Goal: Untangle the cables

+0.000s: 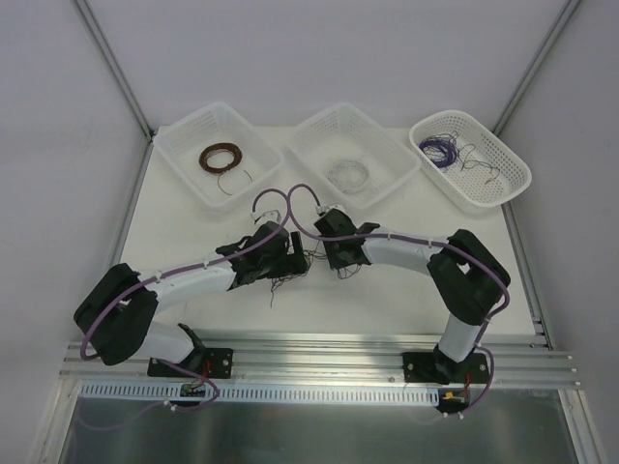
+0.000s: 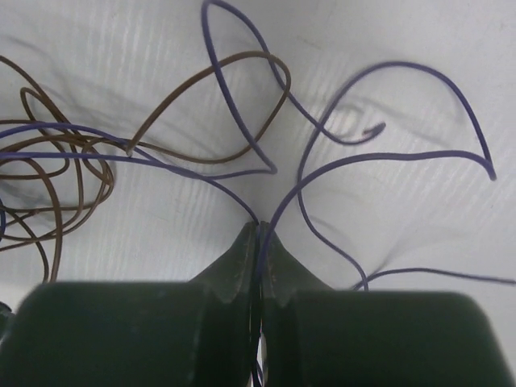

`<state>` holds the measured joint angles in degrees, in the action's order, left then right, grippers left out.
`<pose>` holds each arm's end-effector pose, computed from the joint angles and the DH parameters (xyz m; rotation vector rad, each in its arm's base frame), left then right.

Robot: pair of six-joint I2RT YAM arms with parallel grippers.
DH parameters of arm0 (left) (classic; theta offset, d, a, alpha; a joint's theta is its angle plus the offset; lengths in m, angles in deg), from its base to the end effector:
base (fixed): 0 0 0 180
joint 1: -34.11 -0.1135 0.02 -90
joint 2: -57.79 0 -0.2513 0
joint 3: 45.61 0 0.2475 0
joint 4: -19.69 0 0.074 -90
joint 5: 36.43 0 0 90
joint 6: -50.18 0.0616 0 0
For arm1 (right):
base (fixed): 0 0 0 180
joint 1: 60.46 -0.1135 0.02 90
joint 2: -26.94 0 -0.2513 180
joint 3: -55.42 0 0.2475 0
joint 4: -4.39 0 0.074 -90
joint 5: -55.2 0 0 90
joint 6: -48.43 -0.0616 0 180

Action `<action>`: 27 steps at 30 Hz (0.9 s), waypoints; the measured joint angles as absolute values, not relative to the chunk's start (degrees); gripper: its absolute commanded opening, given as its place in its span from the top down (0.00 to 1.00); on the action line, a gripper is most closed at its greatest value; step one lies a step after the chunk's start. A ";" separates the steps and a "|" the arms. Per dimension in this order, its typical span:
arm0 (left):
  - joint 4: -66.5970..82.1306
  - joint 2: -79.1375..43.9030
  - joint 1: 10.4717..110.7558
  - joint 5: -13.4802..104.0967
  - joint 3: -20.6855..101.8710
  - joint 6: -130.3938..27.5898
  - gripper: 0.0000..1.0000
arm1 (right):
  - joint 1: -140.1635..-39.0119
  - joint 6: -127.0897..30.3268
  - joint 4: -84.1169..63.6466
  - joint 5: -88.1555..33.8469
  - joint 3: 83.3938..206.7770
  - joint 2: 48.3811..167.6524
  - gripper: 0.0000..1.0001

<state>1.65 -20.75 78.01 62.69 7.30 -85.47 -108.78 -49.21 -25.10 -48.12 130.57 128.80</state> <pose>0.2163 -0.1946 0.1596 -0.1184 2.3957 -0.5867 0.2548 0.2649 0.1369 -0.7902 2.3881 0.0991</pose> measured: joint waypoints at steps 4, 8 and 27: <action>2.16 -20.19 79.68 62.78 7.32 -85.34 0.03 | -108.71 -50.30 -26.66 -47.55 128.13 125.02 0.99; 2.18 -21.58 81.10 63.11 8.15 -85.21 0.04 | -108.71 -51.02 -28.01 -46.39 127.49 119.40 0.99; -4.31 -36.34 82.76 76.16 19.40 -90.04 0.37 | -108.95 -49.86 -48.99 -48.14 138.64 87.62 0.99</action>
